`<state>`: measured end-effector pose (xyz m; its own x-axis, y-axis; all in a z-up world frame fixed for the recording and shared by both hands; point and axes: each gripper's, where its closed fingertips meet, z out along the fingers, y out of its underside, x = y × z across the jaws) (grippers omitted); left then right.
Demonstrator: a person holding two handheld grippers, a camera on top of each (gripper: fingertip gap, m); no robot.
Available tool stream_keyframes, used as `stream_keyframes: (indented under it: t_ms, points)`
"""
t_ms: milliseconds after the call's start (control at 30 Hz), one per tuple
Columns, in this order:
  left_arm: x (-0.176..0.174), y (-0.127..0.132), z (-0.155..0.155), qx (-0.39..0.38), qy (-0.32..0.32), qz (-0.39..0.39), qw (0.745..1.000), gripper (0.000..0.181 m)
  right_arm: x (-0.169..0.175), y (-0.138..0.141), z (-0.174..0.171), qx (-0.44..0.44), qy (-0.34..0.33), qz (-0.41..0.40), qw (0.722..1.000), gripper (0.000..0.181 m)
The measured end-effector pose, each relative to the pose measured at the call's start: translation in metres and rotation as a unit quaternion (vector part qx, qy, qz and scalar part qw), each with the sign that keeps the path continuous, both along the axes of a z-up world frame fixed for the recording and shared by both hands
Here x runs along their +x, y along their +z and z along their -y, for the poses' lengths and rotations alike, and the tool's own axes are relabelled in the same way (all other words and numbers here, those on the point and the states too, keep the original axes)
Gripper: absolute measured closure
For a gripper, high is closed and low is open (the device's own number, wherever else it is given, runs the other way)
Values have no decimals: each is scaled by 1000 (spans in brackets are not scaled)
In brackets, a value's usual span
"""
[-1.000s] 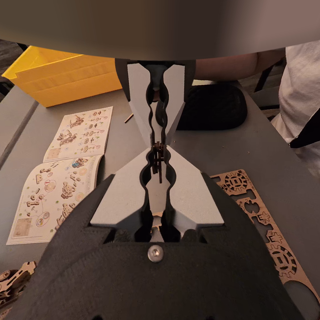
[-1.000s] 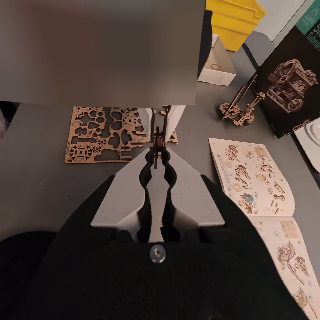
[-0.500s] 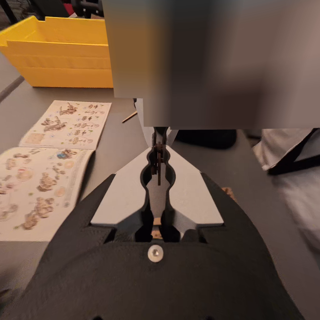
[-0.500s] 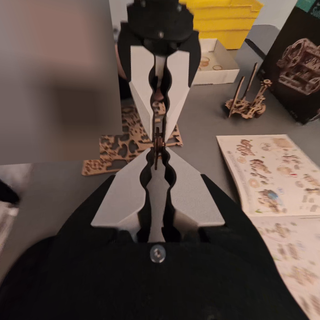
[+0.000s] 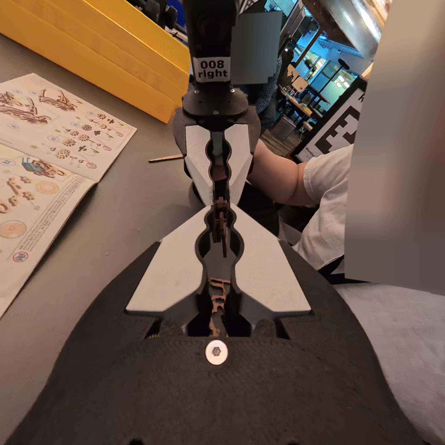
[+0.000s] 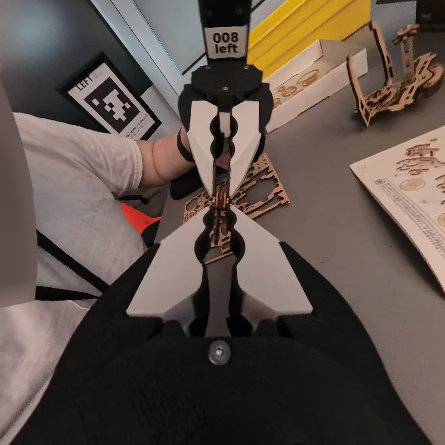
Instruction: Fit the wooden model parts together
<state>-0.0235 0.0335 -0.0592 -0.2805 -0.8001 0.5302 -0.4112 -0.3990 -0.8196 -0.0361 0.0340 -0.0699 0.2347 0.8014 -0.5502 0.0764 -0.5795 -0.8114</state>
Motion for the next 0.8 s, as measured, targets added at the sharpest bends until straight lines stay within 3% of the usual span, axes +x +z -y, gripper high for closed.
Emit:
stream_keyframes:
  t_ms: [333, 600, 800]
  points:
    - [-1, -15, 2, 22, -8, -46, 999, 175, -1, -15, 3, -37, 9, 16, 999, 176]
    - [5, -6, -2, -92, 8, -22, 995, 174, 3, -4, 1, -118, 20, -69, 990, 175]
    - [4, 5, 2, -58, -6, 10, 998, 158, 6, 0, -2, -39, 6, -38, 999, 175]
